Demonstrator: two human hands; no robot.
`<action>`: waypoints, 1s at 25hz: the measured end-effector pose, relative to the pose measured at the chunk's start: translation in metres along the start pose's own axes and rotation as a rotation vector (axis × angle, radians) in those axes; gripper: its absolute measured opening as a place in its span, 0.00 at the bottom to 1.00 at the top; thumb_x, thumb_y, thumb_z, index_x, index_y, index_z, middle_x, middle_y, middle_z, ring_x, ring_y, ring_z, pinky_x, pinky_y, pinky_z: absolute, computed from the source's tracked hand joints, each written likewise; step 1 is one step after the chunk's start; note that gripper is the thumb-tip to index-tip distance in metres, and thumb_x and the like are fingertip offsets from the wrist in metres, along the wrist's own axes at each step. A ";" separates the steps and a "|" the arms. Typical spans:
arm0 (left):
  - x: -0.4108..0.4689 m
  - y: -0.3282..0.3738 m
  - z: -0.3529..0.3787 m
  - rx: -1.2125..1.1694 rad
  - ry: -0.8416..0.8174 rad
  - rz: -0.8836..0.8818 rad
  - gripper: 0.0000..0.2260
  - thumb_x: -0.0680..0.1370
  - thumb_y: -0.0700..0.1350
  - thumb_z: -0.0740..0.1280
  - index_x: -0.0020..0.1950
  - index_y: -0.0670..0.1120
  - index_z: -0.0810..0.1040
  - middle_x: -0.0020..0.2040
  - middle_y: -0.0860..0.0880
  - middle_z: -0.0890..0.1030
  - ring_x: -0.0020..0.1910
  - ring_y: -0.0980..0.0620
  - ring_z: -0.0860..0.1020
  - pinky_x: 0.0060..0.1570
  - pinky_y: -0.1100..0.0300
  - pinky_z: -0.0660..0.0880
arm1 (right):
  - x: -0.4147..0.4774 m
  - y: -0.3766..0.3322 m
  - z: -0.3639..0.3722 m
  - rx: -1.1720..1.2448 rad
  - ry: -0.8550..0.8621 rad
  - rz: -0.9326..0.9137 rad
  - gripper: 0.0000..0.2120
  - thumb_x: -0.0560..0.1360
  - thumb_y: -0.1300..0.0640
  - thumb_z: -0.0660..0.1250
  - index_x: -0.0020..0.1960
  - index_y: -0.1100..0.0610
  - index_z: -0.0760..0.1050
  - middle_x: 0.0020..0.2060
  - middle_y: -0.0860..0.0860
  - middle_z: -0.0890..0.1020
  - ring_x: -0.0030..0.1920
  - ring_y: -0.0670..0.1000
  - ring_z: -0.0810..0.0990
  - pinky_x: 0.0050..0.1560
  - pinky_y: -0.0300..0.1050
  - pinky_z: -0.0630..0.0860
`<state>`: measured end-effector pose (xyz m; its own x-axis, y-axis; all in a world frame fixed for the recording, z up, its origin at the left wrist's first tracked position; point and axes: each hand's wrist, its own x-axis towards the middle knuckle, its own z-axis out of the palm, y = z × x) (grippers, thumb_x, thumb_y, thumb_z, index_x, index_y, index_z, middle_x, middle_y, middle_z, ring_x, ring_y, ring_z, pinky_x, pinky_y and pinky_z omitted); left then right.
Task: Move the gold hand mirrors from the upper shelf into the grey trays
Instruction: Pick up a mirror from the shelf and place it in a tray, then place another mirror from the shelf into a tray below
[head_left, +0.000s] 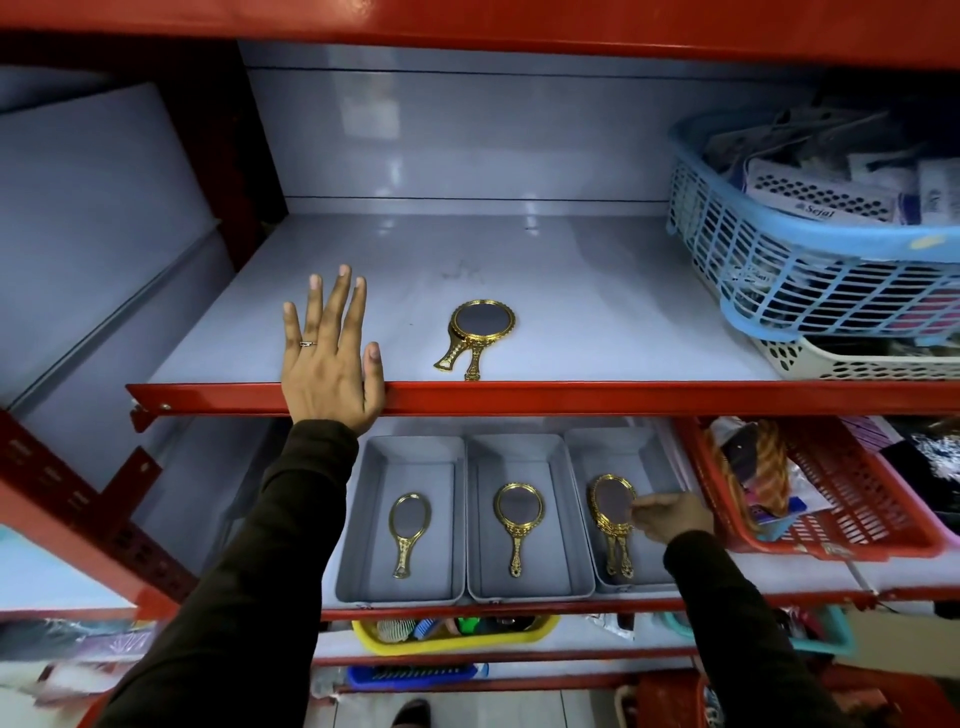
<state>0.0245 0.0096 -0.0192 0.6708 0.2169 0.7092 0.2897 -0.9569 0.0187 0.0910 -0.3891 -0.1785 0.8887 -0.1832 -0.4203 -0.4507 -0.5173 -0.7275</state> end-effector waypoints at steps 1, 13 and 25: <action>0.000 0.000 0.000 0.000 -0.001 0.000 0.29 0.78 0.53 0.44 0.79 0.45 0.54 0.79 0.47 0.56 0.79 0.46 0.52 0.77 0.50 0.41 | -0.016 -0.018 -0.005 0.054 -0.027 -0.040 0.06 0.69 0.64 0.76 0.38 0.53 0.85 0.46 0.57 0.88 0.49 0.57 0.86 0.58 0.53 0.82; -0.001 -0.001 -0.003 -0.010 0.003 0.000 0.30 0.77 0.51 0.49 0.79 0.44 0.56 0.79 0.47 0.56 0.79 0.46 0.52 0.77 0.49 0.43 | -0.145 -0.241 0.012 0.180 -0.039 -0.656 0.08 0.70 0.55 0.77 0.44 0.60 0.86 0.35 0.56 0.87 0.34 0.49 0.85 0.38 0.41 0.83; -0.001 -0.004 -0.004 -0.055 -0.001 0.008 0.30 0.77 0.51 0.51 0.78 0.43 0.56 0.79 0.46 0.56 0.79 0.46 0.53 0.77 0.48 0.47 | -0.096 -0.283 0.069 -0.113 -0.063 -0.358 0.15 0.65 0.60 0.78 0.48 0.61 0.76 0.44 0.60 0.87 0.41 0.56 0.87 0.47 0.51 0.85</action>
<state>0.0198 0.0122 -0.0174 0.6737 0.2097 0.7086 0.2468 -0.9677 0.0518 0.1273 -0.1674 0.0302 0.9797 0.0755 -0.1857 -0.0977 -0.6290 -0.7712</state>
